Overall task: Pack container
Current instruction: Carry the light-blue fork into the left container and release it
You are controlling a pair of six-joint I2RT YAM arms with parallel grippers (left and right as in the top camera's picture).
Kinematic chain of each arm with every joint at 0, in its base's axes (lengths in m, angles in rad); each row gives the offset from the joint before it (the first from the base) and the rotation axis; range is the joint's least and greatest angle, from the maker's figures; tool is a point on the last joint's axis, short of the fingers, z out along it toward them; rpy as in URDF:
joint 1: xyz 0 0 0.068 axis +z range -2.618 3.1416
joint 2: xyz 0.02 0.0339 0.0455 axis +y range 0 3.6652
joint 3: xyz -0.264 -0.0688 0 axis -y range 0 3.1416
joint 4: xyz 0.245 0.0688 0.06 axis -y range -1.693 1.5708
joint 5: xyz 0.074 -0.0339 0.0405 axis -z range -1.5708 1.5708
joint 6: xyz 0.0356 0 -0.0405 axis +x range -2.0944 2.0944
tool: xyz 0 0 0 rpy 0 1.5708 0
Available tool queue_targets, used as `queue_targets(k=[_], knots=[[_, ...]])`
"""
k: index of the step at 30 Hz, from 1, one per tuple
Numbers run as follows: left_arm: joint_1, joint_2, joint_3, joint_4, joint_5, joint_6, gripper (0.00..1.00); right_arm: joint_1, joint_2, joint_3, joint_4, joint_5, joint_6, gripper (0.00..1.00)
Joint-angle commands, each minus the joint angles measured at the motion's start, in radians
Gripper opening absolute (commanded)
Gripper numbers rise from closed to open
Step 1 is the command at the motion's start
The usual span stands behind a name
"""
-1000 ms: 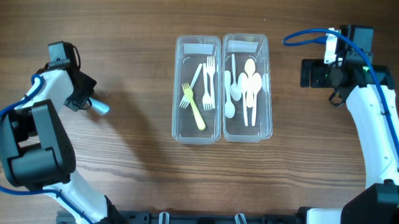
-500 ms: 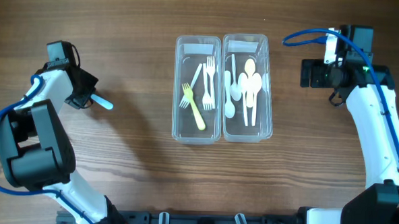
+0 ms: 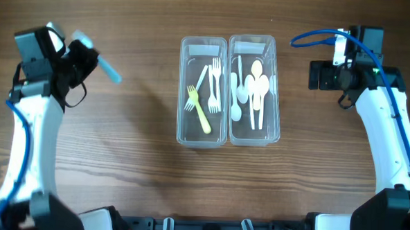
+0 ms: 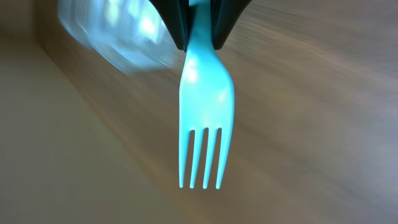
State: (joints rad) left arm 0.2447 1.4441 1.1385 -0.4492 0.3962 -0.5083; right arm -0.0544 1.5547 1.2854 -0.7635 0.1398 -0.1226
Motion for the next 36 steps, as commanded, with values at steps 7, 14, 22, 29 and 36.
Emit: queue_targets(k=[7,14,22,29,36], knots=[[-0.318,-0.053,0.0,-0.03,0.23,0.203,0.04,-0.002,-0.014,0.018,0.0,0.018,-0.009,1.0],[-0.537,0.019,0.0,-0.03,0.072,0.213,0.05,-0.002,-0.014,0.018,0.0,0.018,-0.008,1.0],[-0.634,0.124,0.0,0.003,-0.061,0.132,0.06,-0.002,-0.014,0.018,0.0,0.018,-0.008,1.0],[-0.634,0.13,0.0,0.009,-0.061,0.126,0.21,-0.002,-0.014,0.018,0.0,0.018,-0.009,1.0],[-0.634,0.13,0.0,0.016,-0.061,0.127,0.94,-0.002,-0.014,0.018,0.0,0.018,-0.008,1.0]])
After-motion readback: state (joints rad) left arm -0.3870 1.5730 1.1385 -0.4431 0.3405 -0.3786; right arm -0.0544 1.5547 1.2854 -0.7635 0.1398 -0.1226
